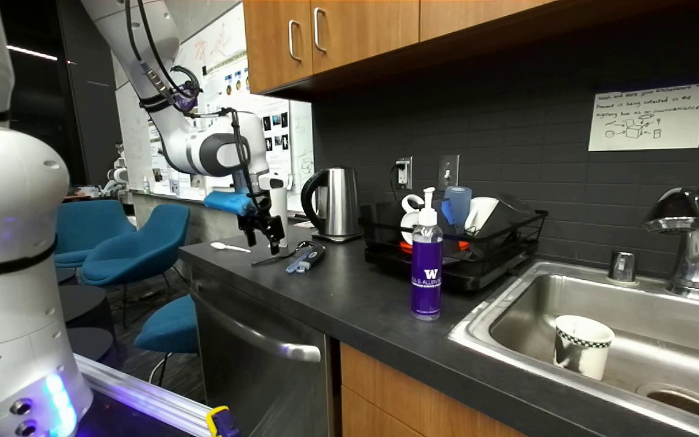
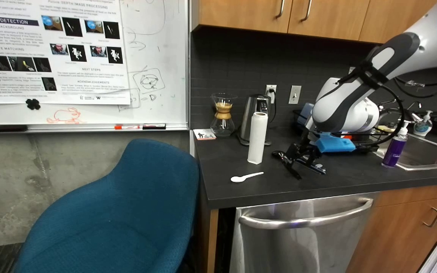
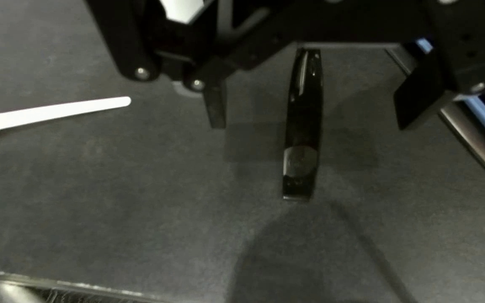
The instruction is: Pick up the black spoon and put it on the dish rack
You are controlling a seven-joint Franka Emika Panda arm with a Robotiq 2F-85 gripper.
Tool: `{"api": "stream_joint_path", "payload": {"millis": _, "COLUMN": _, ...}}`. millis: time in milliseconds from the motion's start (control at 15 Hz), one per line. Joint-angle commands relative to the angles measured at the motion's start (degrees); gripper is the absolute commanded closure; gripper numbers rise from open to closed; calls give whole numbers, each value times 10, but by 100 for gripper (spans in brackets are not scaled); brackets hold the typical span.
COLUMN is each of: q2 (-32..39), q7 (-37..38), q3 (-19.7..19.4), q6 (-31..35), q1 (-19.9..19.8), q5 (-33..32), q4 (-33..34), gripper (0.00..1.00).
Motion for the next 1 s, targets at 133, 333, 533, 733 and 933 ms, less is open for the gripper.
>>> {"api": "stream_joint_path", "payload": {"millis": 133, "q2": 32, "q7": 143, "q3": -1, "q6": 14, "q1": -5, "q5": -96, "q4": 16, "gripper": 0}}
{"api": "stream_joint_path", "payload": {"millis": 333, "q2": 43, "q7": 187, "q3": -6, "q6": 7, "q1": -2, "q5": -138, "q4": 23, "gripper": 0}}
{"api": "stream_joint_path", "payload": {"millis": 533, "q2": 52, "q7": 212, "q3": -11, "q6": 1, "q1": 1, "q5": -161, "q4": 27, "gripper": 0}}
{"api": "stream_joint_path", "payload": {"millis": 733, "q2": 60, "q7": 218, "q3": -14, "q6": -2, "q1": 4, "q5": -168, "q4": 30, "gripper": 0}}
{"api": "stream_joint_path", "payload": {"millis": 933, "q2": 64, "q7": 224, "q3": -16, "q6": 0, "q1": 8, "q5": -179, "q4": 31, "gripper": 31}}
